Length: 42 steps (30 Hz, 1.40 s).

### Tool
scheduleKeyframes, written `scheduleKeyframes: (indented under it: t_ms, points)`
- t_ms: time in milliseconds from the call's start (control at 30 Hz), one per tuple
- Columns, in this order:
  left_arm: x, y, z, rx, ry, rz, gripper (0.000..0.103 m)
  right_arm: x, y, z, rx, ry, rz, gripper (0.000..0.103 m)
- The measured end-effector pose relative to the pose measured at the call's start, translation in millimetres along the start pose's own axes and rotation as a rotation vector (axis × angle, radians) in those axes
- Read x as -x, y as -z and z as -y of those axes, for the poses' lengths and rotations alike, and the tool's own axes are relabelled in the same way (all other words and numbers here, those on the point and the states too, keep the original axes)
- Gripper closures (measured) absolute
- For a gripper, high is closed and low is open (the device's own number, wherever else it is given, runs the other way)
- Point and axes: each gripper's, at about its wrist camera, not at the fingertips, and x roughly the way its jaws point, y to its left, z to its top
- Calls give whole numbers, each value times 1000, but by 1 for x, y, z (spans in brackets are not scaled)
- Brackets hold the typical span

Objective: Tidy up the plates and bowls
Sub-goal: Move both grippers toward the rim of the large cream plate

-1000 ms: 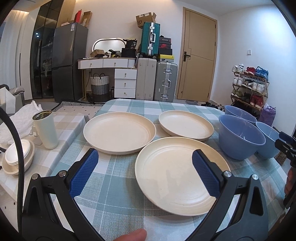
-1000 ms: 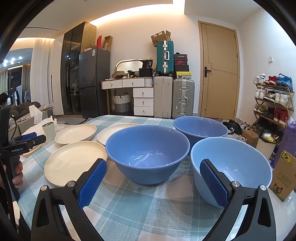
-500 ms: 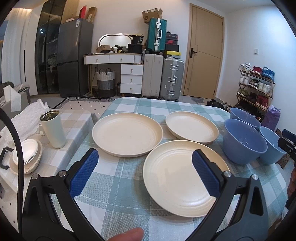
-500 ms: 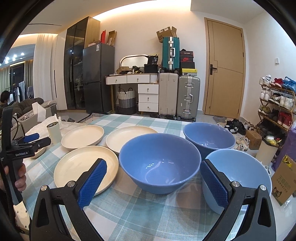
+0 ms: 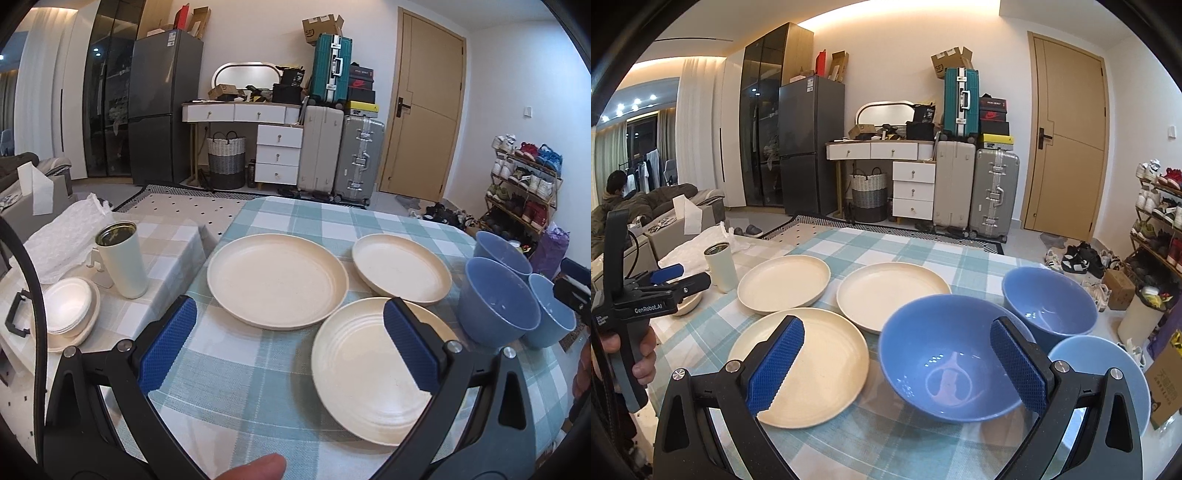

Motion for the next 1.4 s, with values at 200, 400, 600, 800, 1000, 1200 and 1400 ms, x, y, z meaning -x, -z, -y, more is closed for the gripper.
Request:
scheduleKeyframes:
  t_ms: [200,400,600,800,1000,1200,1400]
  points:
    - [-9,-8,-14,27,-33,-25,2,-19,-16,-14,20,-21,-18,1]
    - [-25,-14,-27,30,-66,-53,2,-41,-33,-26,26,-45,-42,1]
    - [-42,-17,-32,48,-86,-81,2,-67,-45,-42,52,-79,-71,1]
    - [-63,-18,-40,51,-92,-111,2,-94,-56,-63,90,-108,-99,1]
    - [-82,-17,-54,98,-71,-131,3,-127,-58,-78,109,-130,-142,1]
    - [-97,-17,-63,104,-87,-147,3,-157,-62,-92,130,-151,-175,1]
    - [-114,-17,-66,85,-101,-171,6,-183,-65,-100,139,-169,-206,1]
